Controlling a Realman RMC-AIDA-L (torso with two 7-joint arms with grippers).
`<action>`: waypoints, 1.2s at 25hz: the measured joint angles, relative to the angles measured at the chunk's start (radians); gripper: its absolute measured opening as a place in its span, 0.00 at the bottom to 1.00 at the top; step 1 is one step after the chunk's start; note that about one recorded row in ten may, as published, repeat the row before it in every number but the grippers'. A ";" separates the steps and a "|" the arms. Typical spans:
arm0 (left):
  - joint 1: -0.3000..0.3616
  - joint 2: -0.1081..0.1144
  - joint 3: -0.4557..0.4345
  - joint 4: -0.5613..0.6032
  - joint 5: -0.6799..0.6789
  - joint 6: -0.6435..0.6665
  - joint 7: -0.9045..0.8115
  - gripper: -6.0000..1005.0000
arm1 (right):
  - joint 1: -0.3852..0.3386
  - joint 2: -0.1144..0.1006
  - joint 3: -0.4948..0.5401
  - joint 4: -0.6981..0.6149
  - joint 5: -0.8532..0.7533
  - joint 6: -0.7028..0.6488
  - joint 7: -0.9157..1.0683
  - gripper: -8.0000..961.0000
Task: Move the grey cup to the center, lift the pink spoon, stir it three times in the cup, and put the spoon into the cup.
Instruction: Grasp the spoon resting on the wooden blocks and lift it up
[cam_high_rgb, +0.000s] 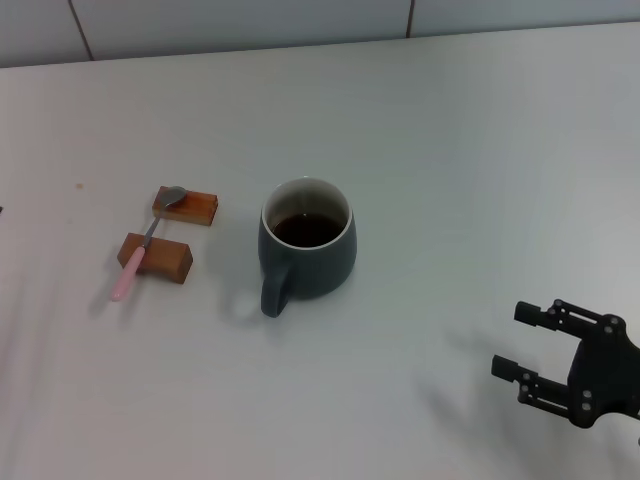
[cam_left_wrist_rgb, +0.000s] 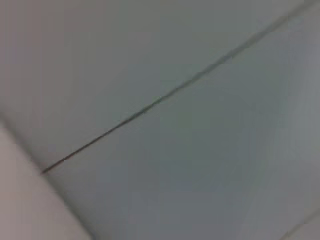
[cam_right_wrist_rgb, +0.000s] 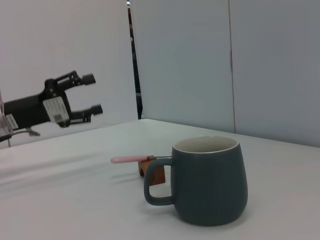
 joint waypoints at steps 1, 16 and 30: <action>0.004 0.000 -0.001 -0.001 0.000 -0.020 -0.059 0.86 | 0.000 0.000 0.000 -0.001 0.000 0.000 0.000 0.72; 0.007 0.001 0.091 -0.028 0.023 -0.171 -0.442 0.86 | 0.006 0.000 0.000 -0.011 -0.001 0.002 0.001 0.72; -0.008 -0.002 0.121 -0.130 0.024 -0.209 -0.497 0.86 | 0.012 0.000 -0.001 -0.024 -0.001 0.004 0.001 0.72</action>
